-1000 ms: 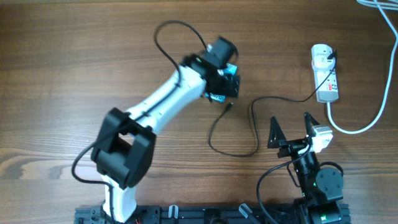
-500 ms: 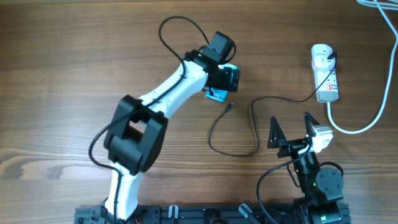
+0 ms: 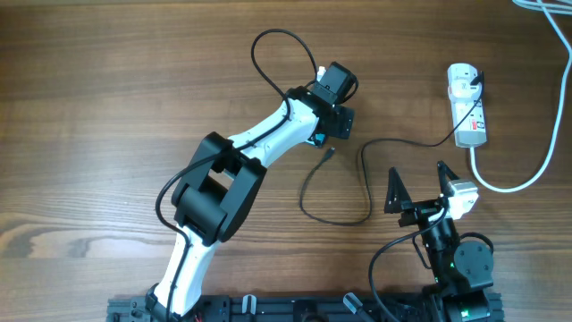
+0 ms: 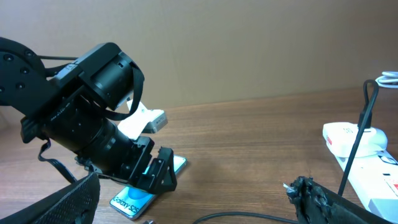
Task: Plug charger to phone and switch on socket
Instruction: 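Grasp the phone's bottom edge with the left gripper and lift it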
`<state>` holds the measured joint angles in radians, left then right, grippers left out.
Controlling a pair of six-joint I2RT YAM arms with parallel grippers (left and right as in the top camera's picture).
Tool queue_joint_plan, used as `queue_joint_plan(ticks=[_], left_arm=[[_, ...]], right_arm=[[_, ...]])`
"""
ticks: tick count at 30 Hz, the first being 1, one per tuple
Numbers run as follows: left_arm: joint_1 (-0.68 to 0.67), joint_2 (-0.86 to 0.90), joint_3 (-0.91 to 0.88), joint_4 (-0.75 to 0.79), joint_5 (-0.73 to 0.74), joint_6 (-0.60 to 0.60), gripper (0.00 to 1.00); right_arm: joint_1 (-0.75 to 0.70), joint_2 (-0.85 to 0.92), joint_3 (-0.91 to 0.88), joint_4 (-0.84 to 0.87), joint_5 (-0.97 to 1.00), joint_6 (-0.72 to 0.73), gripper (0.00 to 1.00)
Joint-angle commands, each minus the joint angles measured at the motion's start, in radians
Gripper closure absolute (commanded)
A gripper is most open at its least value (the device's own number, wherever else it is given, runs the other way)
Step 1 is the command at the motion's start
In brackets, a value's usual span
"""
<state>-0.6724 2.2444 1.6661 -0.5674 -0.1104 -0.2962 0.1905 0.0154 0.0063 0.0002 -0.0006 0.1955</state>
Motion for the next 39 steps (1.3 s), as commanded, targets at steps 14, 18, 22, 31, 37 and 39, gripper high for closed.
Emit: queue_joint_plan(ticks=[14,18,22,31,37,39], left_arm=[[0.007,0.036,-0.069,-0.002,-0.056,0.005,0.01],[0.007,0.036,-0.069,-0.032,-0.055,0.004,0.07],[0.007,0.036,-0.069,-0.034,-0.055,0.005,0.00],[0.018,0.036,-0.069,-0.113,-0.064,-0.038,0.30],[0.120,0.036,-0.069,-0.263,-0.051,-0.117,0.25],[0.185,0.036,-0.069,-0.307,0.011,-0.116,0.25]], right_arm=[[-0.005,-0.006,-0.001,0.006,-0.010,-0.010,0.00],[-0.005,-0.006,-0.001,0.006,-0.010,-0.010,0.00],[-0.005,-0.006,-0.001,0.006,-0.010,-0.010,0.00],[-0.005,-0.006,-0.001,0.006,-0.010,-0.010,0.00],[-0.005,-0.006,-0.001,0.006,-0.010,-0.010,0.00],[-0.005,-0.006,-0.001,0.006,-0.010,-0.010,0.00]])
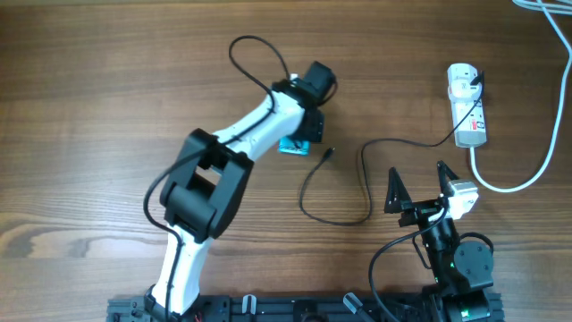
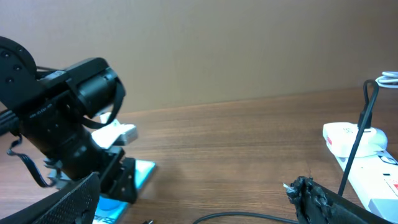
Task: Plug charger to phone and switch on socket
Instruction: 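Grasp the phone's bottom edge with the left gripper and lift it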
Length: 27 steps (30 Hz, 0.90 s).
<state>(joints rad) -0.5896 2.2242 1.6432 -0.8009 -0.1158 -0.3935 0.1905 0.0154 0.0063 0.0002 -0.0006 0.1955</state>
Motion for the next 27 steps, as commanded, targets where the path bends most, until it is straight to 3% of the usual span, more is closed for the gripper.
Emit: queue_joint_plan(ticks=[1,8,14,20,27], left_arm=[[0.130,0.056,-0.047,-0.095,0.027,-0.019,0.24],[0.289,0.056,-0.047,-0.154,0.029,-0.006,0.22],[0.253,0.056,-0.054,-0.158,0.029,-0.007,0.21],[0.235,0.056,-0.056,-0.157,0.029,-0.006,0.00],[0.235,0.056,-0.056,-0.127,0.029,-0.004,0.00]], right_arm=[[-0.005,-0.006,-0.001,0.006,-0.010,-0.010,0.00],[-0.005,-0.006,-0.001,0.006,-0.010,-0.010,0.00],[-0.005,-0.006,-0.001,0.006,-0.010,-0.010,0.00],[-0.005,-0.006,-0.001,0.006,-0.010,-0.010,0.00],[-0.005,-0.006,-0.001,0.006,-0.010,-0.010,0.00]])
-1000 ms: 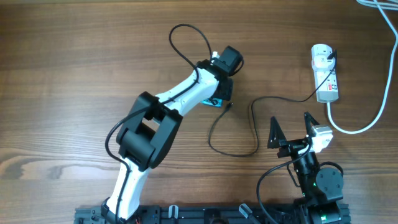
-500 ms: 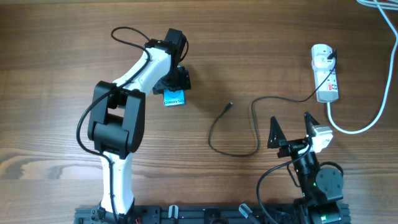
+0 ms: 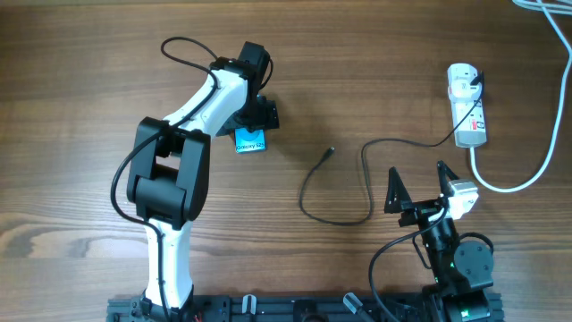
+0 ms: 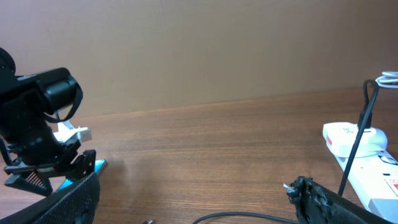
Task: Plug charger to phone and switch on socket
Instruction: 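Grasp the phone's bottom edge with the left gripper and lift it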
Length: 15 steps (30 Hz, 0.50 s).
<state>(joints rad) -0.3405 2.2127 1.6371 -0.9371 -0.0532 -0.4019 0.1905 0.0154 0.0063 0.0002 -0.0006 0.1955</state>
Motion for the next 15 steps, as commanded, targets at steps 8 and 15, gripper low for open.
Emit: queue_joint_plan(ticks=[8,15], left_arm=[[-0.016,0.068,-0.050,0.080,0.017,0.002,0.03],[-0.073,0.068,-0.050,0.046,0.112,0.063,0.05]], right_arm=[[-0.005,-0.006,-0.001,0.006,-0.010,-0.010,0.00],[-0.005,-0.006,-0.001,0.006,-0.010,-0.010,0.00]])
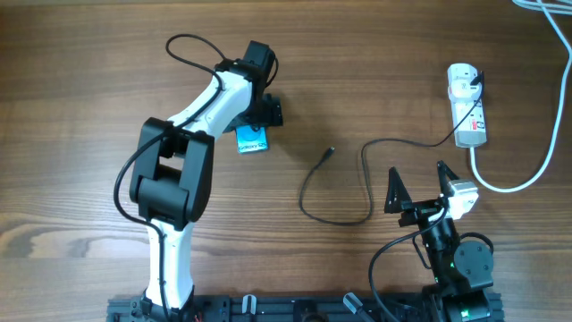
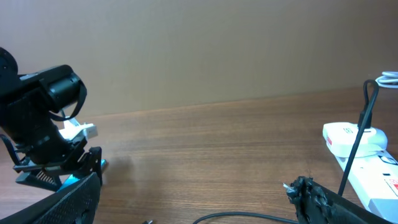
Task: Plug charger to phone and switch on socket
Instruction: 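Grasp the phone's bottom edge with the left gripper and lift it, then tilt the held phone upright with the left gripper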
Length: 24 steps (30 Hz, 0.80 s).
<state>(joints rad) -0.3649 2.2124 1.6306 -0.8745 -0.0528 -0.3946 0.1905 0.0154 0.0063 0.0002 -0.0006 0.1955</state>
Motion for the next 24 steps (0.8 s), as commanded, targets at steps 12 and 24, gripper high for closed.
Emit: queue_joint_plan(ticks=[12,24], left_arm=[[-0.052,0.068,-0.043,-0.027,0.078,-0.179,0.00],[-0.050,0.068,-0.043,-0.043,0.002,-0.241,0.03]], right_arm=[[-0.005,-0.006,-0.001,0.006,-0.010,-0.010,0.00],[-0.005,-0.006,-0.001,0.005,-0.010,-0.010,0.00]])
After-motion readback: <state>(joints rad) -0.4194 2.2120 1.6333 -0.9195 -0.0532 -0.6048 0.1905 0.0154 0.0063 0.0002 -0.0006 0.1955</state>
